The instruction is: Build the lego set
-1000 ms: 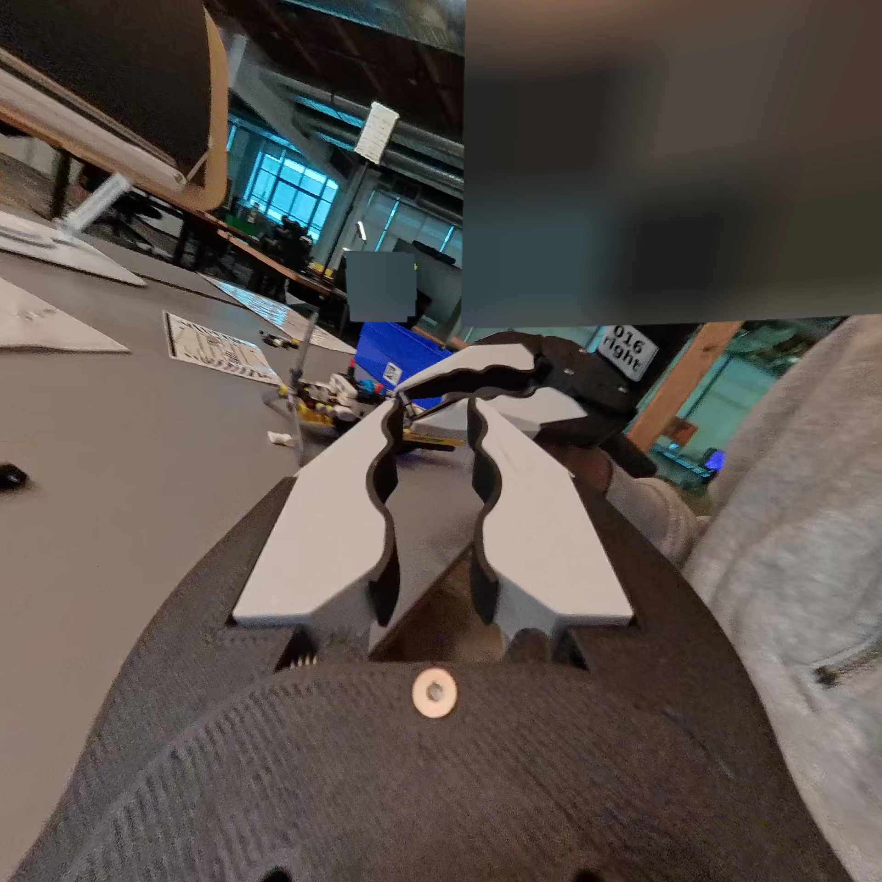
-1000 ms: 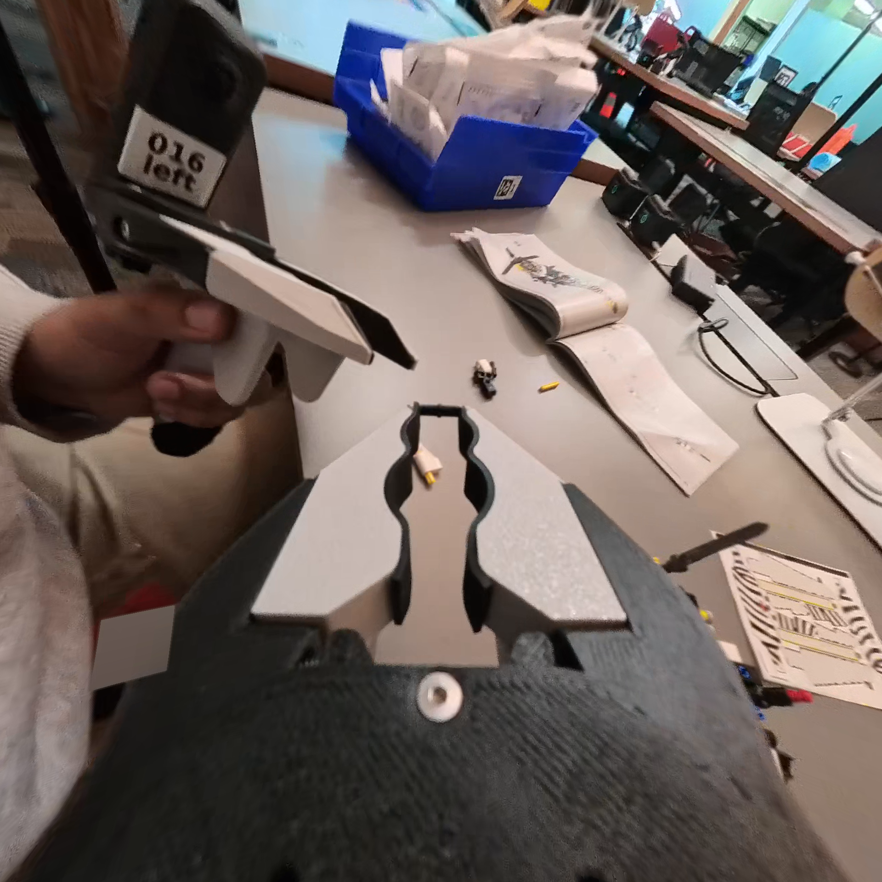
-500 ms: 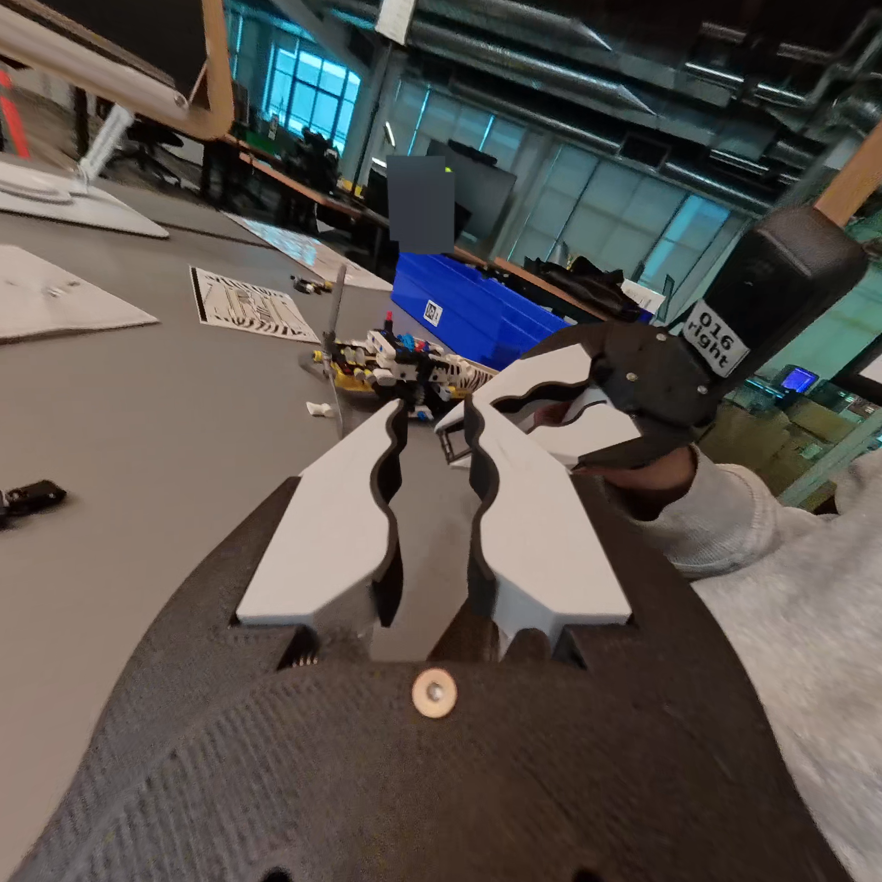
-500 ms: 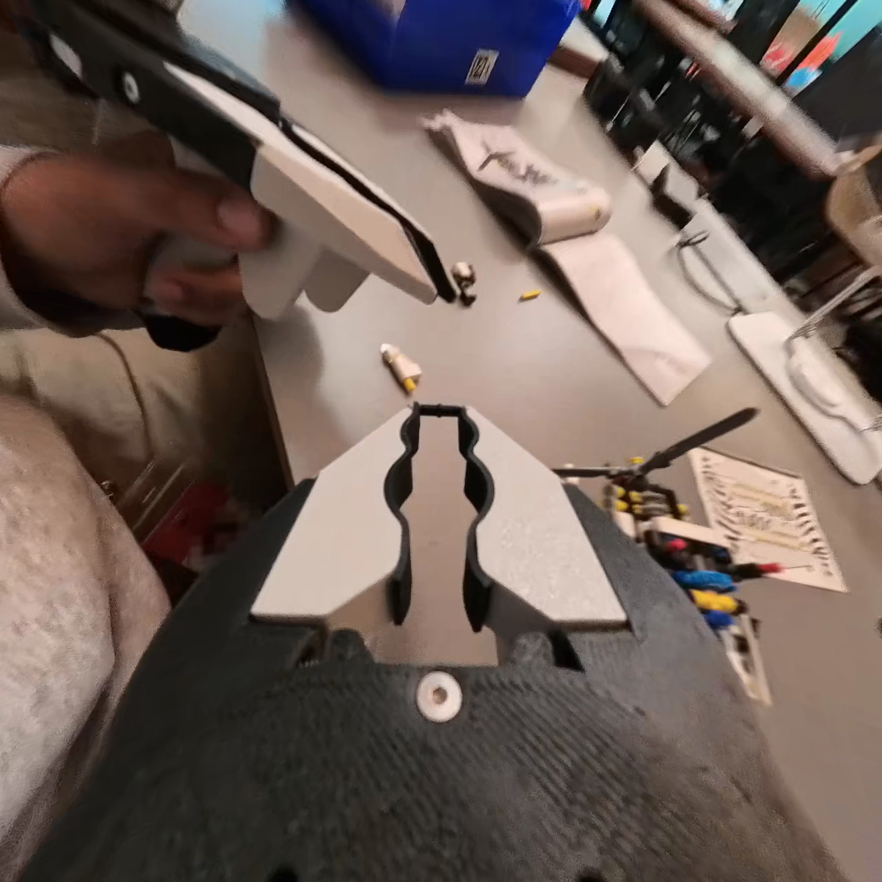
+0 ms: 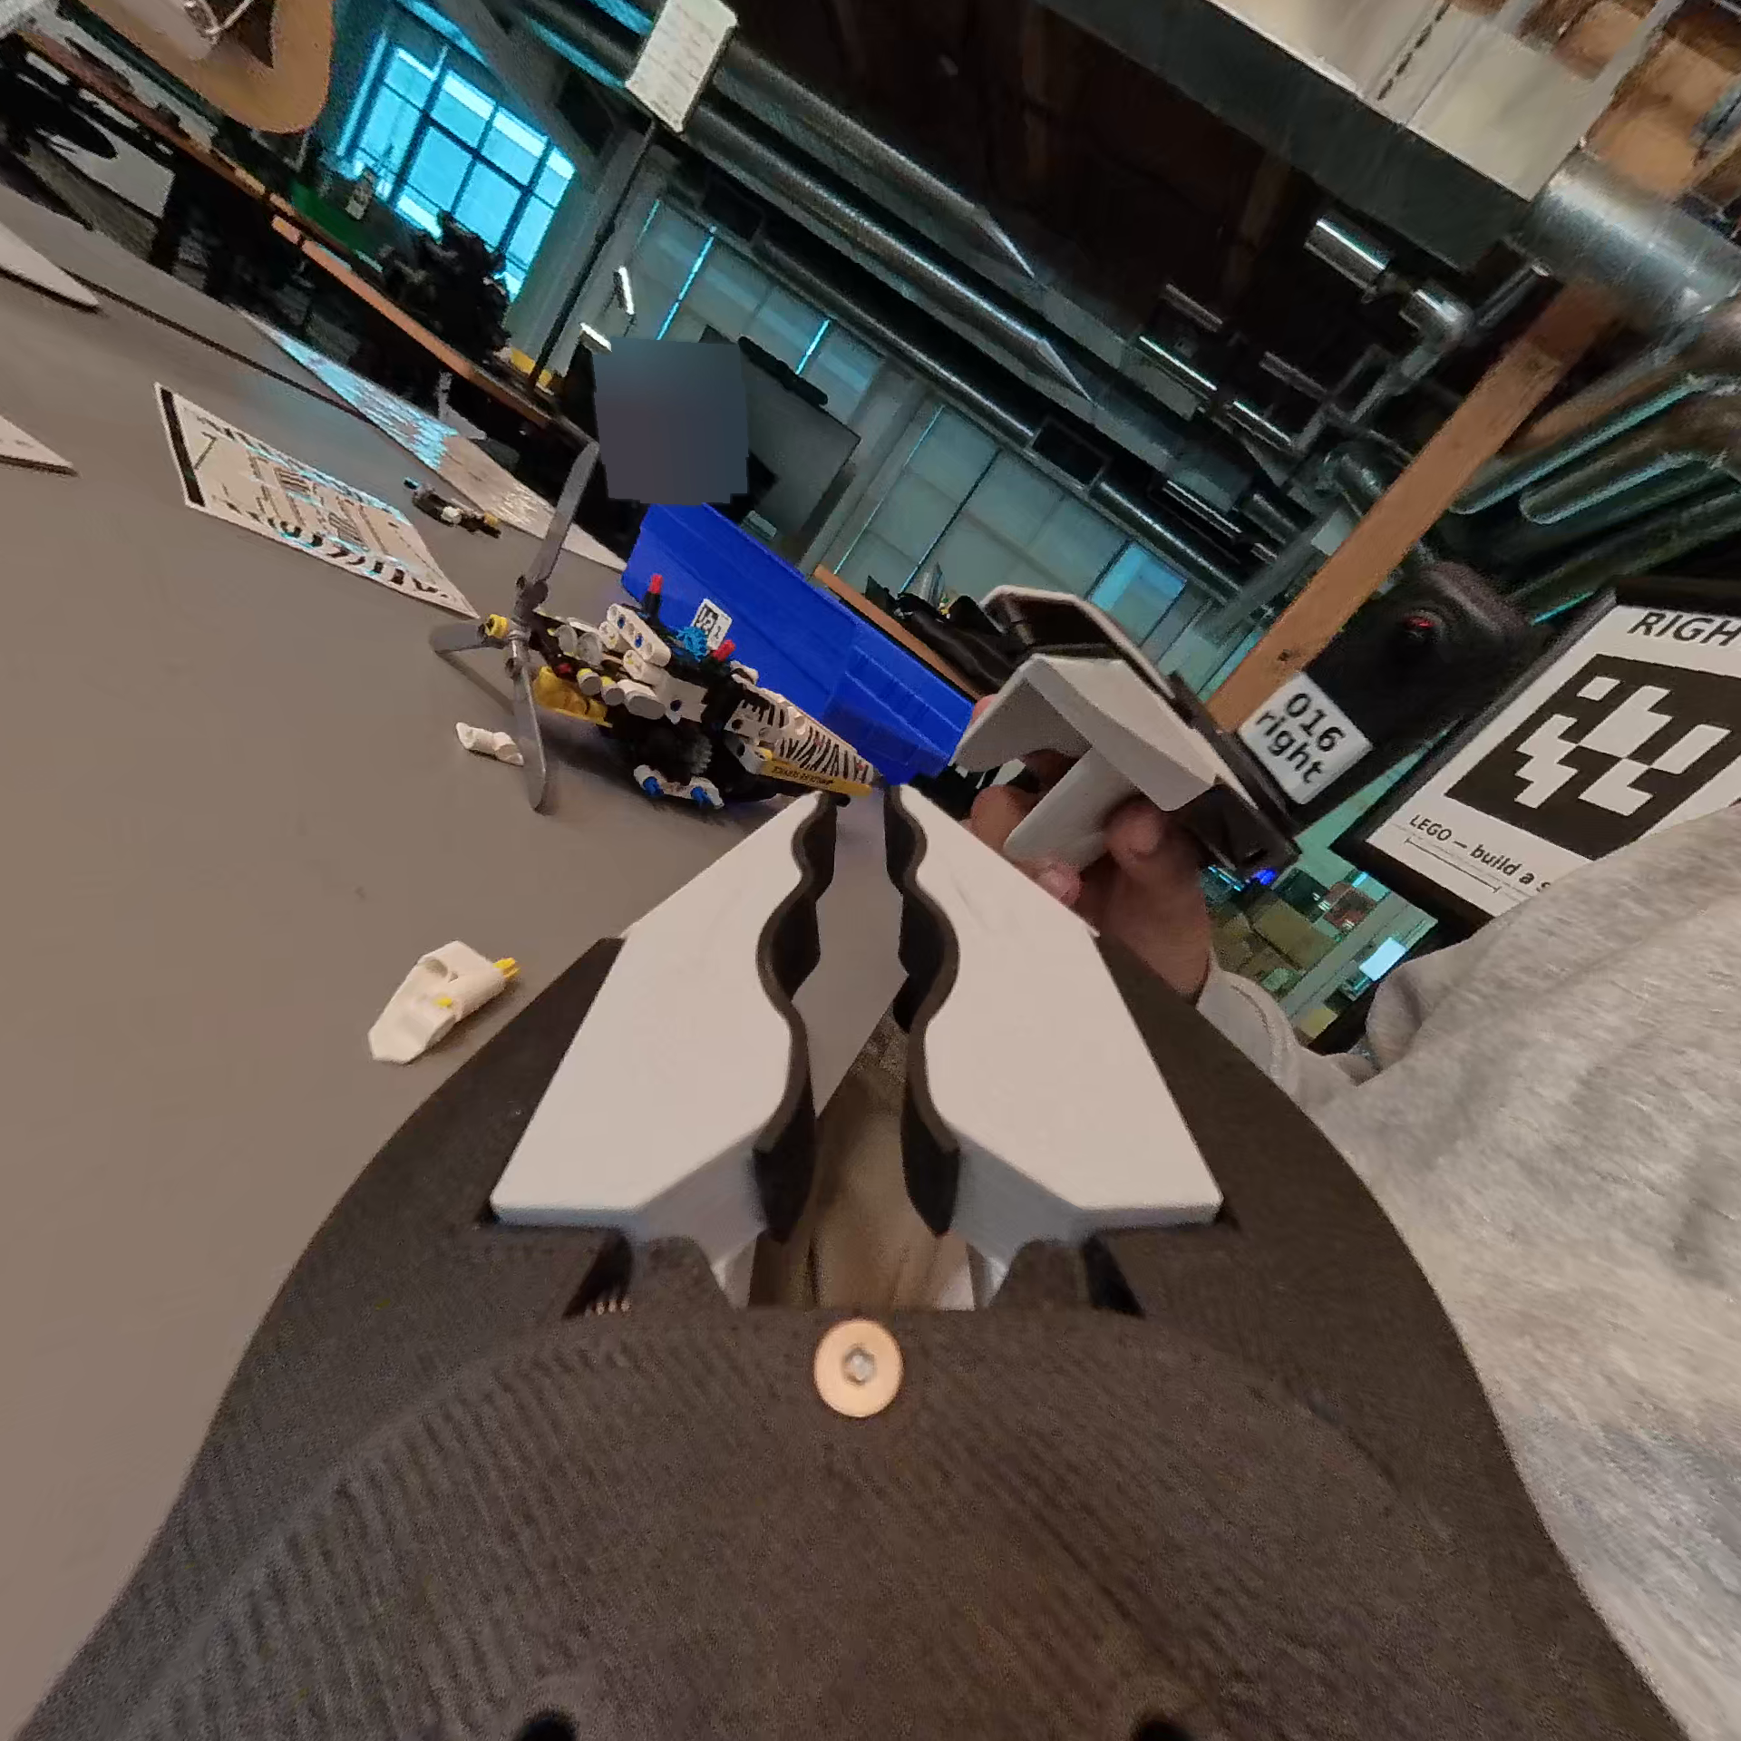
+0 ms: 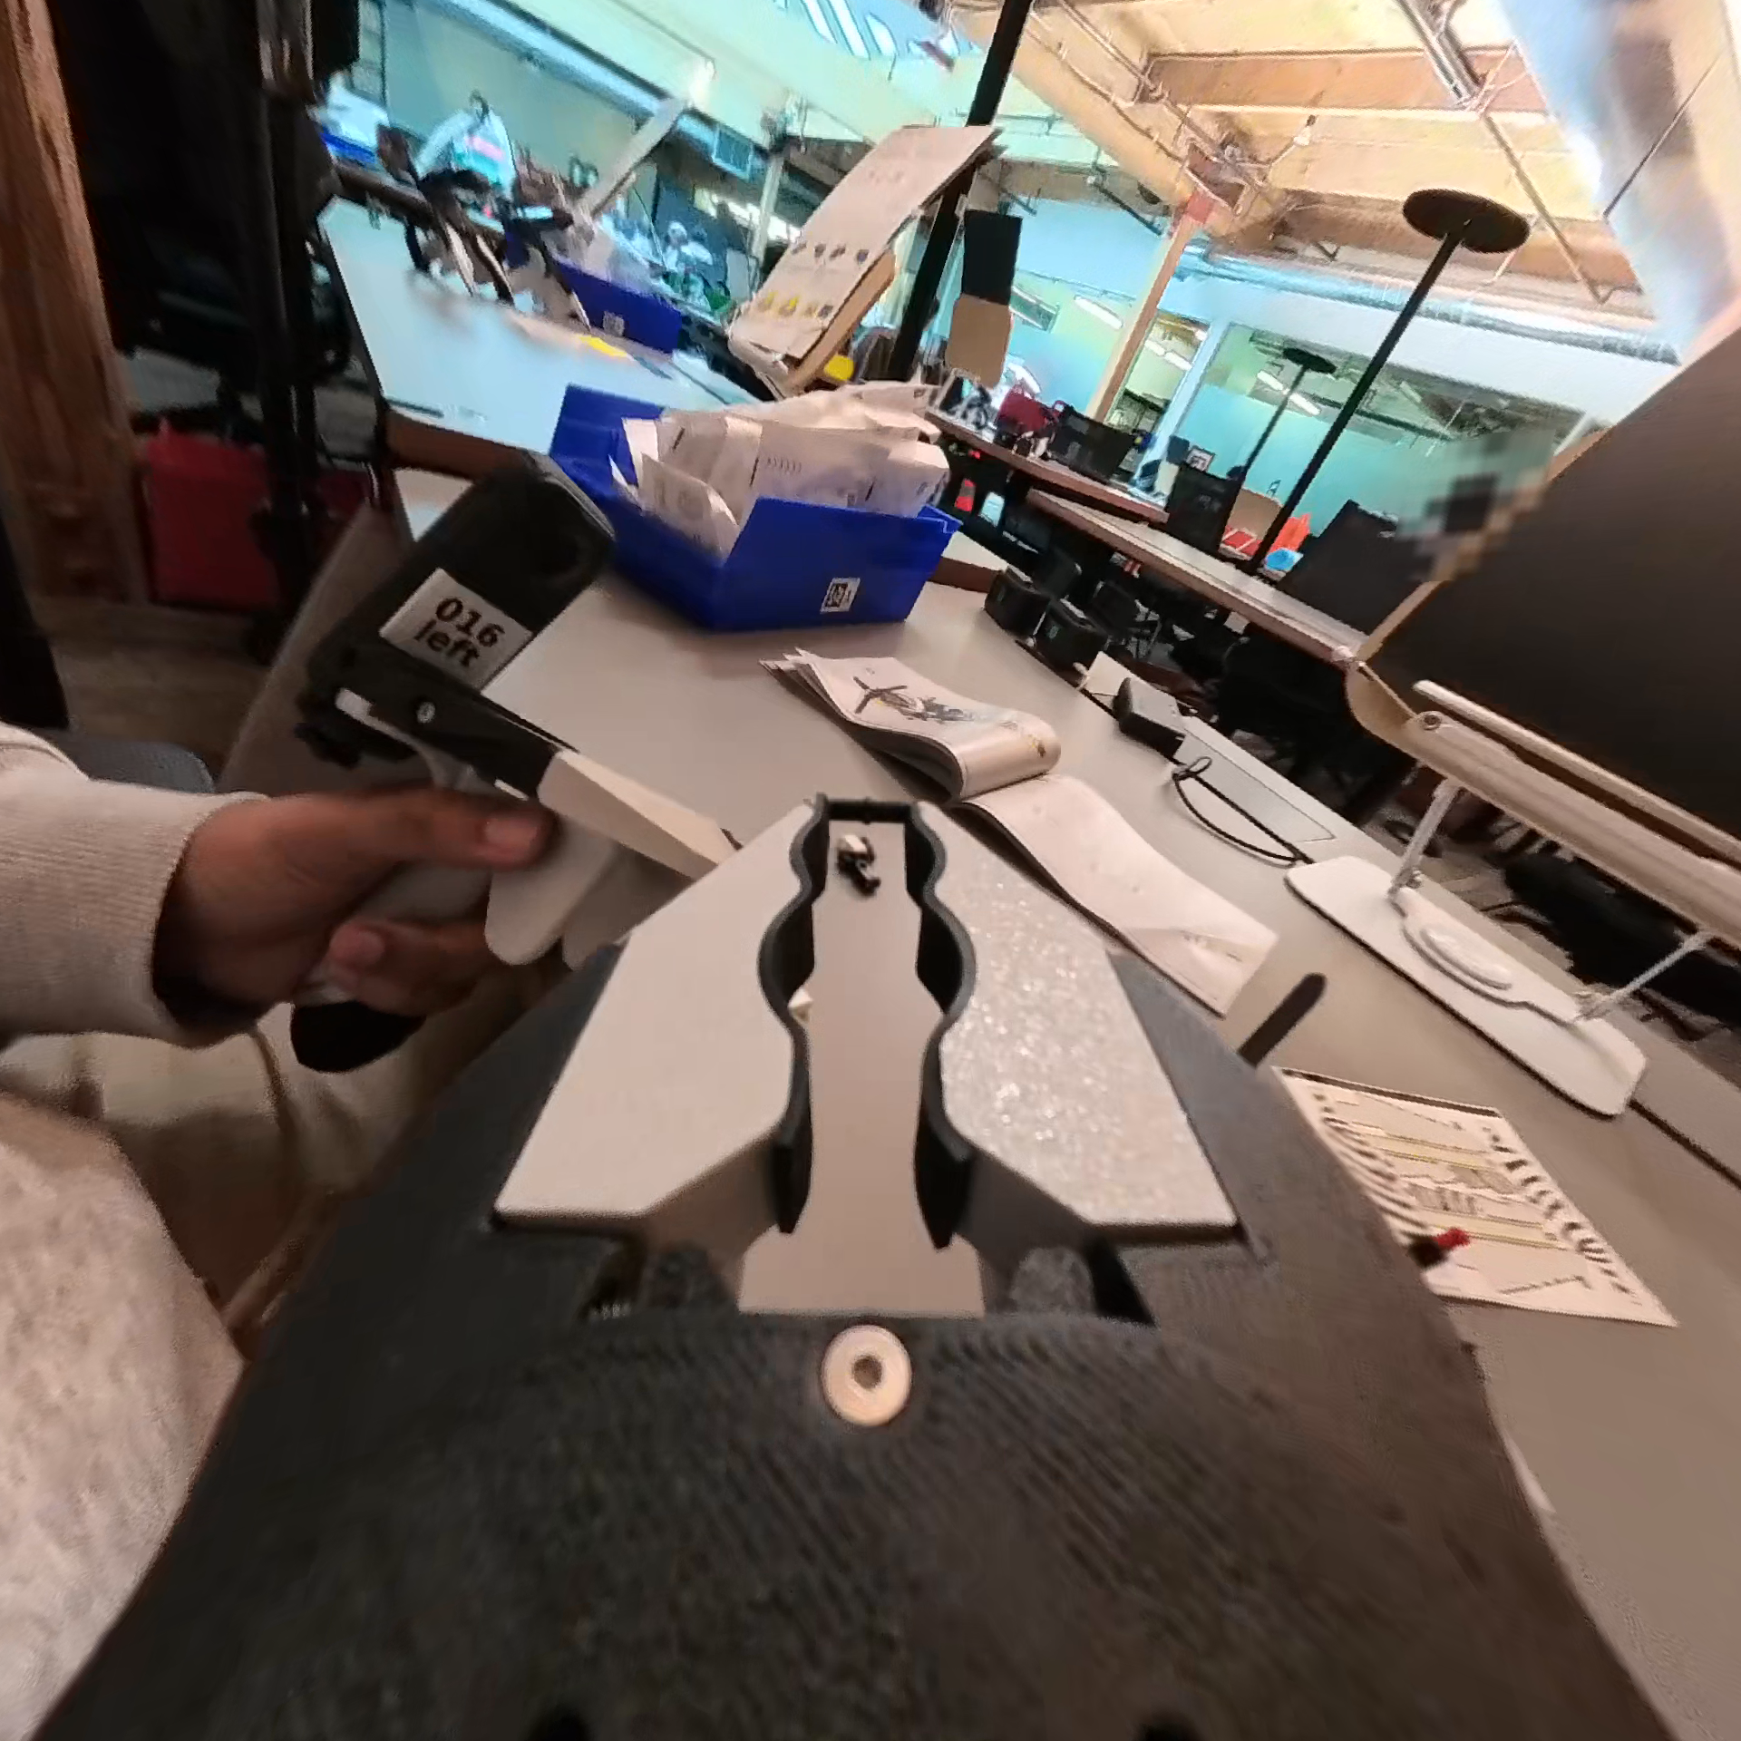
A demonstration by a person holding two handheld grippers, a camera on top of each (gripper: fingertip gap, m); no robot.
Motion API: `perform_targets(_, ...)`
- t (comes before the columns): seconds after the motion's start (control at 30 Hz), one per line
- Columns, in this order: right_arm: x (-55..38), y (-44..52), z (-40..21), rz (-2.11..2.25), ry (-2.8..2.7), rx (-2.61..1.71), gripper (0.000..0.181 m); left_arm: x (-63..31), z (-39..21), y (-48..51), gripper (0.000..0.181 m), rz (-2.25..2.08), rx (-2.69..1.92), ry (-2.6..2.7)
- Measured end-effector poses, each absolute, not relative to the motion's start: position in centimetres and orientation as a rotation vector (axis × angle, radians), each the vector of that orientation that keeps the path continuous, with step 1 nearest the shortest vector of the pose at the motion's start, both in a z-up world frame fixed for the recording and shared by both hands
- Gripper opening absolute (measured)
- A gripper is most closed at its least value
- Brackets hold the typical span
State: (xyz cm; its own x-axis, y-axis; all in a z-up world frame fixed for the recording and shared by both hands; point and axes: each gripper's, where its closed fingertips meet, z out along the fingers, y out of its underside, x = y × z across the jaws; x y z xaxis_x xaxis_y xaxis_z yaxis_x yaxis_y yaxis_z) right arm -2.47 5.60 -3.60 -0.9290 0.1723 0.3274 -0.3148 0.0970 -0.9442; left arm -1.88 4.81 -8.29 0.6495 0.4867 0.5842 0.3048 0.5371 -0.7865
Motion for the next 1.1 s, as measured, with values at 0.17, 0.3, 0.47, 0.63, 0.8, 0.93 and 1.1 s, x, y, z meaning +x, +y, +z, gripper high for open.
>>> perform_targets(0.17, -2.5, 5.2, -4.9, 1.996, -2.093, 0.055, 0.013, -1.4, -7.5, 5.1, 0.01, 0.131, -1.029, -0.862)
perform_targets(0.3, -4.5, 6.7, -4.2, 2.053, -1.945, -0.079, 0.013, -1.4, -7.5, 5.3, 0.01, 0.173, -1.056, -0.862)
perform_targets(0.47, -8.0, 8.9, -3.6, 1.895, -1.807, -0.083, 0.012, -2.0, -6.2, 4.5, 0.014, 0.138, -0.947, -0.855)
perform_targets(0.63, -8.7, 5.4, -2.8, 1.918, -1.977, 0.025, 0.013, -4.6, -6.4, 6.8, 0.023, 0.161, -1.112, -0.878)
perform_targets(0.8, -8.7, 4.3, 0.2, 2.2, -1.886, -0.024, 0.012, -4.5, -5.7, 8.8, 0.02, 0.233, -1.257, -0.735)
perform_targets(0.93, -7.8, 4.0, 0.5, 2.253, -1.955, -0.023, 0.012, -5.3, -4.3, 5.4, 0.019, 0.424, -1.19, -0.751)
perform_targets(1.1, -5.1, 2.5, -0.2, 2.325, -2.225, -0.062, 0.013, -3.5, -3.5, 3.3, 0.019, 0.548, -1.103, -0.751)
